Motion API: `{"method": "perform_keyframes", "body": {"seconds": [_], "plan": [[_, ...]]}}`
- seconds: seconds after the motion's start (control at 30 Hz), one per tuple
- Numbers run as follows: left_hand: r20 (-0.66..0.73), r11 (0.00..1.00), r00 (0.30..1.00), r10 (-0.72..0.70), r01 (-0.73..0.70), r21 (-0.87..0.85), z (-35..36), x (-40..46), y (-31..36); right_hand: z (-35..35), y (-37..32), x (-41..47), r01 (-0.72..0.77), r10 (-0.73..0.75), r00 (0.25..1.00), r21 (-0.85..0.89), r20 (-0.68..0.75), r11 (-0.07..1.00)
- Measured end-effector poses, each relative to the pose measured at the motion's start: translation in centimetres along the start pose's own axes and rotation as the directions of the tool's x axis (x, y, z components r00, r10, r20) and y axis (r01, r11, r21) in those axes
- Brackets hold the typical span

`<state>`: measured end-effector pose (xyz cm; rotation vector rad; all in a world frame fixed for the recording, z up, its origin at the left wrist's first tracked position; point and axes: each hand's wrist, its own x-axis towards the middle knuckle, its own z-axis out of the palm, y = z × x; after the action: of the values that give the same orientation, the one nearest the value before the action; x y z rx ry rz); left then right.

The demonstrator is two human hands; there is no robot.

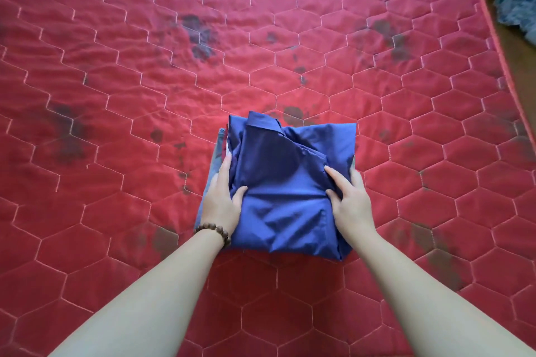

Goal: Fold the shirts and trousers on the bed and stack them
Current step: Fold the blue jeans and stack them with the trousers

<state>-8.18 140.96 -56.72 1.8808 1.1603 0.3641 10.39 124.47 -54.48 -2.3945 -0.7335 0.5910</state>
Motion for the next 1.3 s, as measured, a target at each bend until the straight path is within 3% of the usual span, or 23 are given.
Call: {"method": "perform_keyframes", "body": {"seconds": [0.2,0.33,0.4,0.47,0.53,0.57,0.63,0.7,0.77,0.83,0.93,1.03,1.17,1.3], "plan": [[0.046,0.993,0.992,-0.115,0.115,-0.006,0.3,0.9,-0.9,-0.2,0.6,0.8,-0.027,0.026,0.999,0.006,0.045,1.000],[-0.069,0.998,0.996,0.050,-0.053,-0.041,0.1,1.3,-0.2,-0.2,-0.7,0.7,0.020,-0.018,0.999,0.048,-0.041,0.999],[-0.063,0.999,0.997,0.039,-0.040,-0.013,0.0,1.1,-0.3,0.1,-1.0,0.6,0.022,-0.020,0.999,0.056,-0.033,0.998],[-0.029,0.992,0.995,-0.090,0.093,0.091,-0.1,1.0,-0.8,0.3,-1.0,0.5,-0.076,0.076,0.997,0.006,0.016,0.997],[-0.121,0.928,0.984,-0.129,0.163,0.334,-0.4,1.0,-0.6,0.1,-1.5,0.4,-0.167,0.158,0.984,-0.120,-0.087,0.979],[-0.175,0.899,0.983,-0.058,0.127,0.419,-0.5,1.1,-0.1,-0.1,-2.1,0.5,-0.150,0.112,0.976,-0.206,-0.186,0.967],[-0.178,0.857,0.963,0.202,-0.085,0.509,-0.2,1.4,1.1,0.4,-3.5,0.8,0.036,-0.154,0.943,-0.371,-0.293,0.928],[-0.045,0.763,0.896,0.443,-0.350,0.544,1.4,1.8,2.3,2.2,-4.8,1.4,0.269,-0.410,0.893,-0.511,-0.185,0.816],[0.152,0.647,0.839,0.522,-0.505,0.571,3.3,2.4,3.2,4.4,-5.3,1.9,0.404,-0.472,0.881,-0.591,0.044,0.698],[0.319,0.557,0.850,0.420,-0.519,0.648,4.7,3.3,2.9,6.3,-4.4,2.3,0.434,-0.376,0.897,-0.623,0.232,0.651],[0.367,0.552,0.882,0.295,-0.471,0.689,5.6,4.9,0.3,7.6,-1.9,3.6,0.427,-0.286,0.904,-0.637,0.317,0.642],[0.332,0.568,0.901,0.280,-0.434,0.699,5.5,5.1,-1.2,7.1,-0.9,4.2,0.390,-0.304,0.920,-0.666,0.248,0.636],[0.313,0.579,0.904,0.293,-0.428,0.694,5.6,5.2,-2.3,6.3,0.9,3.9,0.255,-0.303,0.952,-0.672,0.048,0.695],[0.307,0.638,0.906,0.291,-0.423,0.644,6.1,5.7,-3.3,7.0,1.9,4.3,0.261,-0.311,0.950,-0.627,0.031,0.734]]}}
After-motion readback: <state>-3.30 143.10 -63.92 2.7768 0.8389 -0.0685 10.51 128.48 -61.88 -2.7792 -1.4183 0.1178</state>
